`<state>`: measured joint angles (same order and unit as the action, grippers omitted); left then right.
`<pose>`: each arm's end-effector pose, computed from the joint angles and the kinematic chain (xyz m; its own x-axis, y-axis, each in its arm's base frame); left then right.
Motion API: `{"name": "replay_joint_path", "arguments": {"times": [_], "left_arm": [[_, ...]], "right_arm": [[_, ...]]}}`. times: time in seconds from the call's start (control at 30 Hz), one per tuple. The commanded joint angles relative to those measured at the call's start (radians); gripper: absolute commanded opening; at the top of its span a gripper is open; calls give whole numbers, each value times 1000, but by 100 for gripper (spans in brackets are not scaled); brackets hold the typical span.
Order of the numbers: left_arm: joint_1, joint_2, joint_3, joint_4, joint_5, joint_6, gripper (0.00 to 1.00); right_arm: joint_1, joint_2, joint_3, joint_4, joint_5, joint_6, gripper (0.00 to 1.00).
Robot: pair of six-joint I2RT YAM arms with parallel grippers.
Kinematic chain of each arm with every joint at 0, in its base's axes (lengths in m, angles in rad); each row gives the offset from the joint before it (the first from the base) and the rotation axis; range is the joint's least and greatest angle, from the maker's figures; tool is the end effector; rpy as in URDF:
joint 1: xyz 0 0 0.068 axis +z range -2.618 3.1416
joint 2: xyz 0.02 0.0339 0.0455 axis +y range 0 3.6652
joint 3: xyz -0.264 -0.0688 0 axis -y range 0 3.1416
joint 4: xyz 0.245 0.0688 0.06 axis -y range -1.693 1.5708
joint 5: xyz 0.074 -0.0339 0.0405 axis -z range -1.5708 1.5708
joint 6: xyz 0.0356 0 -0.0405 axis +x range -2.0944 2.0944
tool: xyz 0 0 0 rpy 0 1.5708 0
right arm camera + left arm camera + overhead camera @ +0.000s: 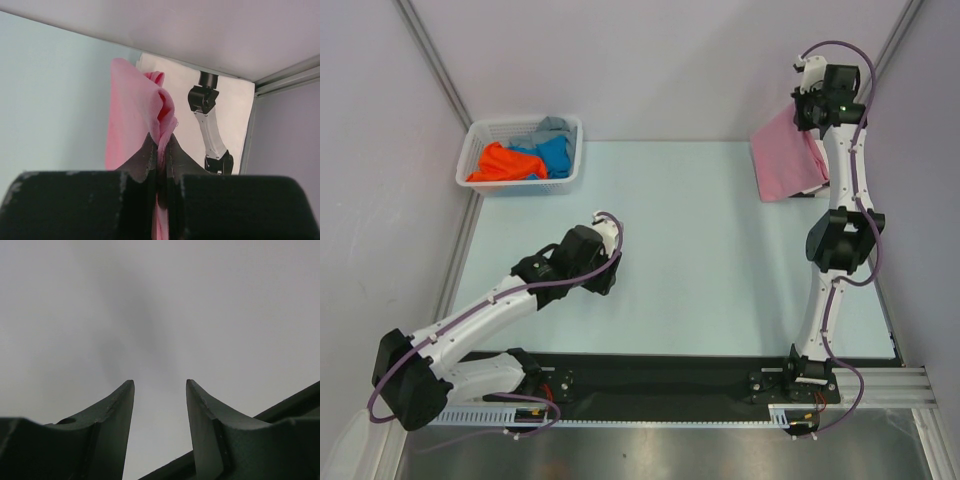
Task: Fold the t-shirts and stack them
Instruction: Neatly place the folded tshirt to the corner
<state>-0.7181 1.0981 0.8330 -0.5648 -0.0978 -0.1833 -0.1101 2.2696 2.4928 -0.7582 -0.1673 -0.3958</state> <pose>0.1723 -0.1460 0.2615 -0.6567 0.3328 -0.6768 0.4938 0.8680 -0.0522 0.5069 -0.0501 0.3727 -0.4545 -0.3322 -0.8265 -0.2268 0.9404 -0.2533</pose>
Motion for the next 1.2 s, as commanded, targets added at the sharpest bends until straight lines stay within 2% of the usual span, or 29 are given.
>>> {"name": "replay_joint_path", "arguments": {"times": [0.0, 1.17], "left_arm": [[8, 5, 14, -3, 13, -2, 51], [25, 123, 69, -24, 17, -8, 51]], "right_arm": [[-11, 2, 69, 79, -15, 11, 0], [-86, 168, 146, 243, 45, 64, 0]]}}
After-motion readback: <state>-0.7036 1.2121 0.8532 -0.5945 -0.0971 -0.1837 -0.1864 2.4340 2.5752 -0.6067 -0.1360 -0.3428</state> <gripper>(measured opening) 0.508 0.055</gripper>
